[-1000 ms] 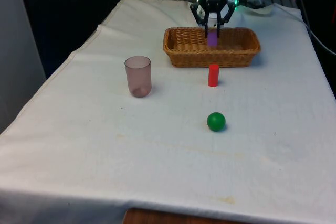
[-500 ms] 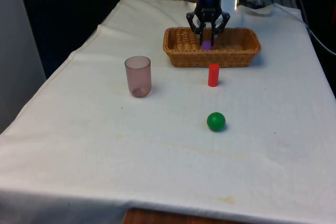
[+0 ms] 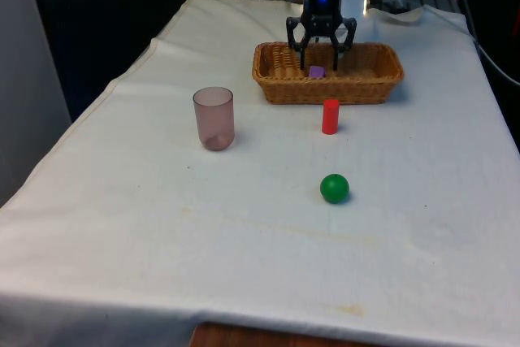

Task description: Pick up the triangular block and place it into the basket.

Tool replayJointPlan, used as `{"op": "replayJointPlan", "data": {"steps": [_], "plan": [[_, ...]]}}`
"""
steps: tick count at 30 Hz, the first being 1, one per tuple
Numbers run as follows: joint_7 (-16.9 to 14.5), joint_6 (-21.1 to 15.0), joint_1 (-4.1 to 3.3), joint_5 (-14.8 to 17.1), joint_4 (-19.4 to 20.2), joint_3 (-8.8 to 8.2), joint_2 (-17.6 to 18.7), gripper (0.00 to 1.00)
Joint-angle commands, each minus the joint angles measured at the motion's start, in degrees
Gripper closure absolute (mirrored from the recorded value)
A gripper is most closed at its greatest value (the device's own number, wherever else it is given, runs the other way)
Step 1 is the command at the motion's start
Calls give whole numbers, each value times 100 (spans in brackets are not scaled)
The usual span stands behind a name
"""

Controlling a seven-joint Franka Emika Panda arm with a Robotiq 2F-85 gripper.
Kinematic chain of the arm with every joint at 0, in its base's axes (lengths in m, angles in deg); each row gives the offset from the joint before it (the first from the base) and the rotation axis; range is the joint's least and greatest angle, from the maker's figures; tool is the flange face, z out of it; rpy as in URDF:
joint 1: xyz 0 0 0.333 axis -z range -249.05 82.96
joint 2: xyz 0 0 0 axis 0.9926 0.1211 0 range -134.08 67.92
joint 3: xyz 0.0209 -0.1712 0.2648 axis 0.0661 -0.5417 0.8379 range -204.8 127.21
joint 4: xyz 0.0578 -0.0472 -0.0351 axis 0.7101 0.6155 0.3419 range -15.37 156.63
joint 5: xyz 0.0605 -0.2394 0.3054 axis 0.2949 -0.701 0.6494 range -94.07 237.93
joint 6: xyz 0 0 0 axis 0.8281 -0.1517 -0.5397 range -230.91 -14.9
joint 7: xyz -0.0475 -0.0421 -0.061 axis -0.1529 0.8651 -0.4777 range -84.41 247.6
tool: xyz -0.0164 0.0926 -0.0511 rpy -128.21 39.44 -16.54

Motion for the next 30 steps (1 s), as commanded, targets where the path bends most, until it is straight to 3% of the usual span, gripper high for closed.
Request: {"op": "replayJointPlan", "data": {"steps": [1, 6, 10, 18, 19, 20, 24, 28, 29, 30], "plan": [[23, 86, -23, 29, 52, 11, -132, 26], [23, 97, -23, 23, 63, 6, -155, 0], [0, 11, 0, 6, 11, 0, -46, 0], [-23, 567, 29, -17, -183, -23, -510, 0], [-6, 424, 0, 6, -160, -17, -424, 0], [-23, 630, 34, -23, -206, -29, -561, 0], [-23, 934, 52, -46, -309, -29, -785, 0], [-6, 1358, 52, -52, -510, -23, -1031, 0], [-34, 1312, 0, 0, -453, -46, -1077, 0], [0, 1432, 52, -52, -550, -23, -1066, 0]]}}
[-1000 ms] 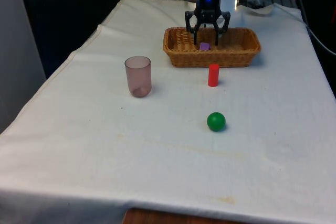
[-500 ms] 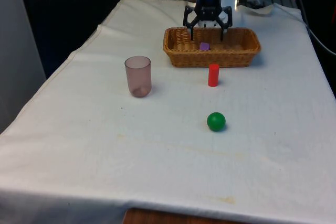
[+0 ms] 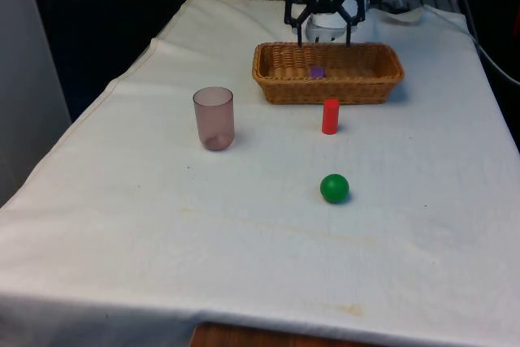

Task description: Pick up the triangular block and place it into the basket.

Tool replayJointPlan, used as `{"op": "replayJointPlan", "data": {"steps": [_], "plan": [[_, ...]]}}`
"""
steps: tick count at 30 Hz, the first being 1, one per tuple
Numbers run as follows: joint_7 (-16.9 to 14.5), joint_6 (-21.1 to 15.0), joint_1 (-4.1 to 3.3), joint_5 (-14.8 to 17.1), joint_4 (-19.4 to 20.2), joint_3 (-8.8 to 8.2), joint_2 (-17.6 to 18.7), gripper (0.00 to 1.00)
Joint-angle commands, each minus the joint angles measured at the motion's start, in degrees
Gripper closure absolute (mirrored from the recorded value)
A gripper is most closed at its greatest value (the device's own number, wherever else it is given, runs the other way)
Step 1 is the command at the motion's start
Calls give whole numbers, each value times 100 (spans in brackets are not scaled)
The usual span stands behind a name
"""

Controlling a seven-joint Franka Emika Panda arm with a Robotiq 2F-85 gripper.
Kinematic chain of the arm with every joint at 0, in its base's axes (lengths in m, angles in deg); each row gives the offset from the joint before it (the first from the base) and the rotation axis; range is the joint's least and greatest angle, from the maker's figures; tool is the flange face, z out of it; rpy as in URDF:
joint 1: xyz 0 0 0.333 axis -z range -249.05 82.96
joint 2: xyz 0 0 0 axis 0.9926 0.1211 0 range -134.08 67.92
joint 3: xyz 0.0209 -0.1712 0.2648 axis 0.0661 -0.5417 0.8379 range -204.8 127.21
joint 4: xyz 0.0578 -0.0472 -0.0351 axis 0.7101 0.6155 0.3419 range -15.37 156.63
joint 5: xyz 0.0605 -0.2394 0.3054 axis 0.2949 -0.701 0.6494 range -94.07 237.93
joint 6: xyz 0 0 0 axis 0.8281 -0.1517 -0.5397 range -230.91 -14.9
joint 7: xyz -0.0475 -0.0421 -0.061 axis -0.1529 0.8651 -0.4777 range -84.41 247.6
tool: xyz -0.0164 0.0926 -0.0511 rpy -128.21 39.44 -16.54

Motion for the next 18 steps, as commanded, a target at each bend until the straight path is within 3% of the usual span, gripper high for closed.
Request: {"op": "replayJointPlan", "data": {"steps": [1, 6, 18], "plan": [[40, 103, 46, -57, -92, 23, 17, 0], [63, 487, 23, -40, -395, 46, -80, 0], [115, 980, -34, 23, -991, 126, -11, 0]]}}
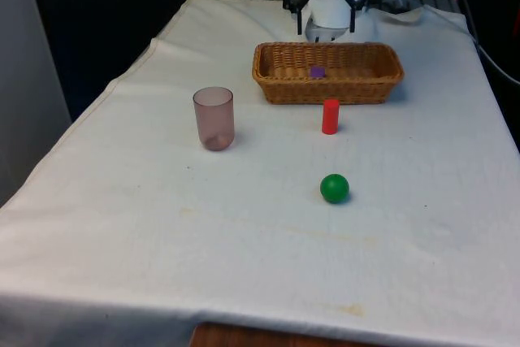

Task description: Pick up the triangular block and place it into the basket.

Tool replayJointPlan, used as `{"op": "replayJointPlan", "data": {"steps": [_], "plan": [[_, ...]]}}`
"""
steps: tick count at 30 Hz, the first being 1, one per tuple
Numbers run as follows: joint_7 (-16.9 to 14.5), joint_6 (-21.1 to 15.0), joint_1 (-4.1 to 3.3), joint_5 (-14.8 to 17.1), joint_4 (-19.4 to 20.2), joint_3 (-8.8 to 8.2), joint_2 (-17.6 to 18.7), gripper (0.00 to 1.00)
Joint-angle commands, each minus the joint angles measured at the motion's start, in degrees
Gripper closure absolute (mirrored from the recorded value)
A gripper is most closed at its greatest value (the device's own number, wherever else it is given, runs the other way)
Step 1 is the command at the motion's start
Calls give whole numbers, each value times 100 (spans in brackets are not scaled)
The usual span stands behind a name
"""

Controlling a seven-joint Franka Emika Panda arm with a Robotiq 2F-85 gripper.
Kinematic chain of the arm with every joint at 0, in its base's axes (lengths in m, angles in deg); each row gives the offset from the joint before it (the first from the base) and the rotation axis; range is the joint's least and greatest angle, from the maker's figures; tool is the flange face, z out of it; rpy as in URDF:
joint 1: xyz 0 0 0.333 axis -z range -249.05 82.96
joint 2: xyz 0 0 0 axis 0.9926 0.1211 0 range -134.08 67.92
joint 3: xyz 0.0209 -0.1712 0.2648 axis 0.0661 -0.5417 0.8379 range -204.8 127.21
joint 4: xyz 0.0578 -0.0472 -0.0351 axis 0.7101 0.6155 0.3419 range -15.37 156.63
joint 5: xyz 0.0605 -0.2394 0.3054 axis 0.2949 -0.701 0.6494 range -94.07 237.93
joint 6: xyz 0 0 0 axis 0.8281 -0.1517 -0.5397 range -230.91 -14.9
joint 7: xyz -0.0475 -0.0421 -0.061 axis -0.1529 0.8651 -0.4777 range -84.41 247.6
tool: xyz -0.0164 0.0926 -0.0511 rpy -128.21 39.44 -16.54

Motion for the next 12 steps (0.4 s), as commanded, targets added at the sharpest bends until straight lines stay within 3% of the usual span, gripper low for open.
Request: {"op": "replayJointPlan", "data": {"steps": [1, 5, 6, 7, 12], "plan": [[40, 97, -29, 34, -143, 23, 74, 0], [57, 218, -40, 57, -378, 69, 183, 0], [46, 172, -11, 6, -315, 63, 138, 0], [63, 258, -46, 57, -441, 74, 218, 0], [92, 527, -23, 29, -745, 126, 407, 0]]}}
